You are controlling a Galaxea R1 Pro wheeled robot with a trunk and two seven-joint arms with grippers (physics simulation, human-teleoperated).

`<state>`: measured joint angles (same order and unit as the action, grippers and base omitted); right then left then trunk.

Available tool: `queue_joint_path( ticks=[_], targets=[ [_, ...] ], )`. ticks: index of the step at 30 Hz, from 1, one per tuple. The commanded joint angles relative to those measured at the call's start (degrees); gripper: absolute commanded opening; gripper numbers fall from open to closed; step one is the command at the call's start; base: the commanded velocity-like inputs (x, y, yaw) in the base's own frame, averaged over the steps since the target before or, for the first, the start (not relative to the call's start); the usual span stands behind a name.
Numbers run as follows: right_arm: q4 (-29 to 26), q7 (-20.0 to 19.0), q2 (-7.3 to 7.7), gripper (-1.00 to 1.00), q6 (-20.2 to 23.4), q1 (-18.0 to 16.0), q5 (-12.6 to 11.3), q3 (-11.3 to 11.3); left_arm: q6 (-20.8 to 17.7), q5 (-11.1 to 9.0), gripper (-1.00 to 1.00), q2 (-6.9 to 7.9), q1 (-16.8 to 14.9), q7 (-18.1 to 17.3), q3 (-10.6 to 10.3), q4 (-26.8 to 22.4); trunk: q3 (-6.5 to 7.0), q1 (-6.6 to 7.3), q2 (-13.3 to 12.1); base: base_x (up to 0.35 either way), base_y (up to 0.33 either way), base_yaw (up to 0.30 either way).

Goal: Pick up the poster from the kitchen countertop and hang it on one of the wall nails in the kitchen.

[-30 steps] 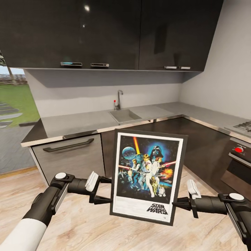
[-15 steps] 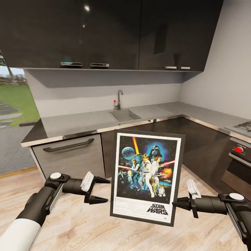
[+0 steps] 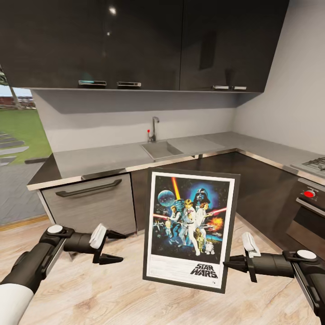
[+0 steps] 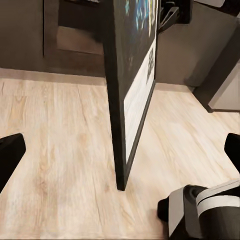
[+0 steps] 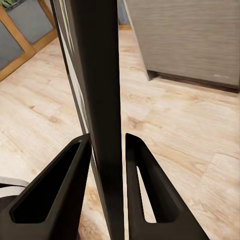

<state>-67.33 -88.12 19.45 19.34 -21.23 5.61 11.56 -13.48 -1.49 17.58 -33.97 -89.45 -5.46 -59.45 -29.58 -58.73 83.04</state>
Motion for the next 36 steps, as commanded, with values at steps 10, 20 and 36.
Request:
queue_joint_path(
  ticks=[10, 20, 36],
  targets=[
    [-0.1, -0.2, 0.05, -1.0, 0.7, -0.1, 0.4, 0.4, 15.1, -0.4, 1.0, 2.92, 0.0, -0.3, 5.7, 19.9, -0.06, 0.0, 0.0, 0.0, 0.0, 0.0],
    [0.1, 0.2, 0.05, -1.0, 0.6, -0.1, 0.5, 0.6, 29.7, -1.0, 1.0, 4.52, 0.0, 3.0, 9.9, 44.4, -0.06, 0.0, 0.0, 0.0, 0.0, 0.0],
    [0.1, 1.8, -0.13, -1.0, -2.8, 0.1, 0.5, 0.5, 36.6, -28.1, 1.0, -0.72, 11.0, 30.0, 11.7, 58.1, -0.06, 0.0, 0.0, 0.0, 0.0, 0.0]
  ],
)
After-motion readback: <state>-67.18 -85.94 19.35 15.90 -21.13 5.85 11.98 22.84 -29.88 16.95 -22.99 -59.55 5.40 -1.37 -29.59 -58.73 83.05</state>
